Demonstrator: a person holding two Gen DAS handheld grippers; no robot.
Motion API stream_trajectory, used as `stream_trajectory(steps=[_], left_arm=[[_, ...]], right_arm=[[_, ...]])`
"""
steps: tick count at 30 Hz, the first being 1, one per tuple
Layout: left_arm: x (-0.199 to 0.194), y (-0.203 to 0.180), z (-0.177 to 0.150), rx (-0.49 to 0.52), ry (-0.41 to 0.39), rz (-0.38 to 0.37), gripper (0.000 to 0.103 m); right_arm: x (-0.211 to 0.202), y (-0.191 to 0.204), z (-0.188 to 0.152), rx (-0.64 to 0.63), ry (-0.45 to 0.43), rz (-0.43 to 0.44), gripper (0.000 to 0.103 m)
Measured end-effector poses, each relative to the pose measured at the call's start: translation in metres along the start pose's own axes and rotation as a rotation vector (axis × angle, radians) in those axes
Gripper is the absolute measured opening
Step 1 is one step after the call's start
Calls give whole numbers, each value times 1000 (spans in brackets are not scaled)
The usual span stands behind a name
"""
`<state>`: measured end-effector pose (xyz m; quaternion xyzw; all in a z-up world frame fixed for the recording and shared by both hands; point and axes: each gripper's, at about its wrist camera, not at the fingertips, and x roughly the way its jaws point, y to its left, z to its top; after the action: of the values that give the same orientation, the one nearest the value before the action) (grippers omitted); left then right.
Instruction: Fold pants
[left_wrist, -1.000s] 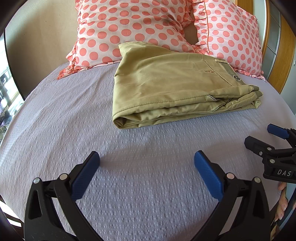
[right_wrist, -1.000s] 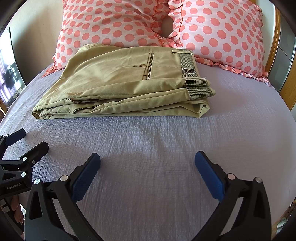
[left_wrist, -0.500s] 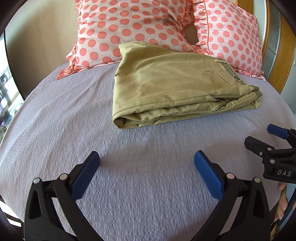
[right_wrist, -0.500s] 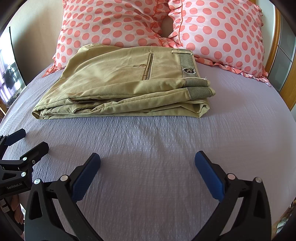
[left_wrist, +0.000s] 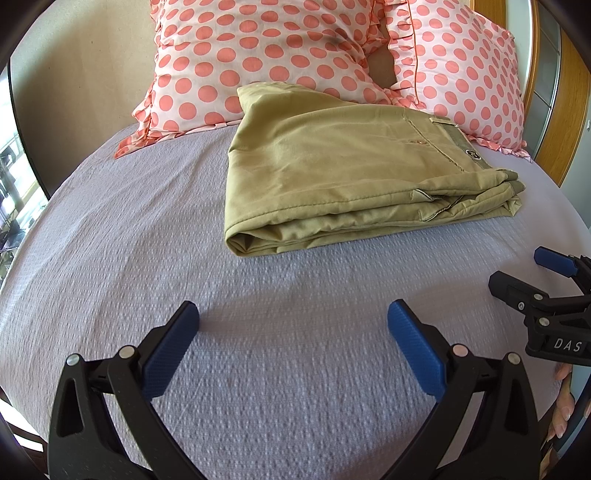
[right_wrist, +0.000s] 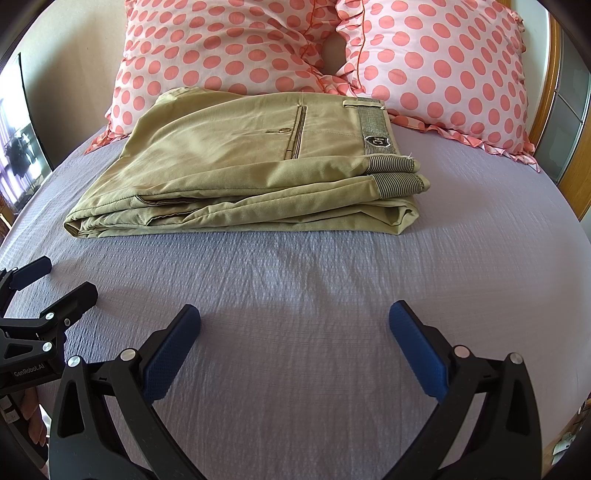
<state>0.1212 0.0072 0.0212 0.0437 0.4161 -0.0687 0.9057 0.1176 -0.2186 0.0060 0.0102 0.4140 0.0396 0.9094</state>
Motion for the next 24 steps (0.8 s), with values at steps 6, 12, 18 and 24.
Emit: stream_trajectory(steps=[6, 12, 18, 24], left_arm=[[1, 1, 2, 0, 12, 0, 101], [2, 0, 4, -2, 34, -1, 101], [1, -1, 4, -11, 39, 5, 101], [1, -1, 3, -16, 38, 9, 101]], right_arm=[[0, 0, 0, 1, 0, 0, 102], [0, 0, 0, 1, 0, 0, 102], [0, 0, 0, 1, -1, 0, 102], [0, 0, 0, 2, -1, -1, 102]])
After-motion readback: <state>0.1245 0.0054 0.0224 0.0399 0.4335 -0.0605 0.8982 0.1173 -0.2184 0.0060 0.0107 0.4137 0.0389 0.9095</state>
